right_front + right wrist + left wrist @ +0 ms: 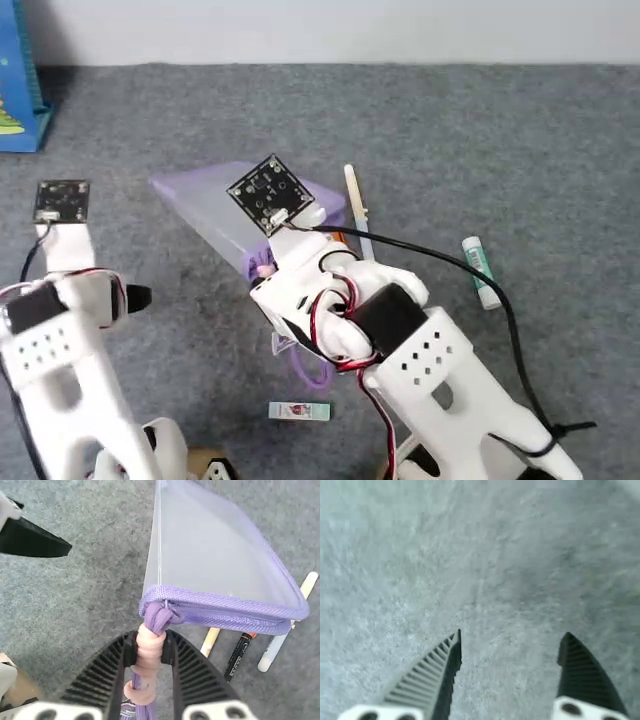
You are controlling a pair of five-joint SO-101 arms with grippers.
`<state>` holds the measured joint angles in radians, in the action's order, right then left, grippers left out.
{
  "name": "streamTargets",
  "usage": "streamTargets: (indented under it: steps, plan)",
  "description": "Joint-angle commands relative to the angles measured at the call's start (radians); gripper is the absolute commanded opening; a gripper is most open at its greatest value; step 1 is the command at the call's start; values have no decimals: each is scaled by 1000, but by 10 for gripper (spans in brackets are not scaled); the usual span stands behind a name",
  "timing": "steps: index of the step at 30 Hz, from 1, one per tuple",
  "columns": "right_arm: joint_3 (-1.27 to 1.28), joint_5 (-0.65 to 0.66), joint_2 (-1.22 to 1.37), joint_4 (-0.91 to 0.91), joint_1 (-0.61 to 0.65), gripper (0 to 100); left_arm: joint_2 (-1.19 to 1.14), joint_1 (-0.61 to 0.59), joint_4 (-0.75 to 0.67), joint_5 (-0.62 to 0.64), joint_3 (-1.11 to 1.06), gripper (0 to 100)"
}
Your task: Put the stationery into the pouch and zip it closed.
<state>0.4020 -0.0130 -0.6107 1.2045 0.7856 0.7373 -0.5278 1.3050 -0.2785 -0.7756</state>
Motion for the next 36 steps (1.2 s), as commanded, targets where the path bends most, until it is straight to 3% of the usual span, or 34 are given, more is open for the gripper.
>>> streamTargets:
  steps: [1,9,21,27,36]
  plan:
    - [-38,15,-47,-25,-12,8,249,87,28,3,-13,311]
    - [-40,12,-47,-47,-12,8,598,244,29,101,-189,311]
    - [-40,-41,-111,-76,-12,8,652,522,5,425,-236,311]
    - [-35,-44,-143,-67,-10,8,652,585,-23,439,-239,311]
    - [-34,-44,-142,-53,-5,8,654,588,-78,440,-251,310]
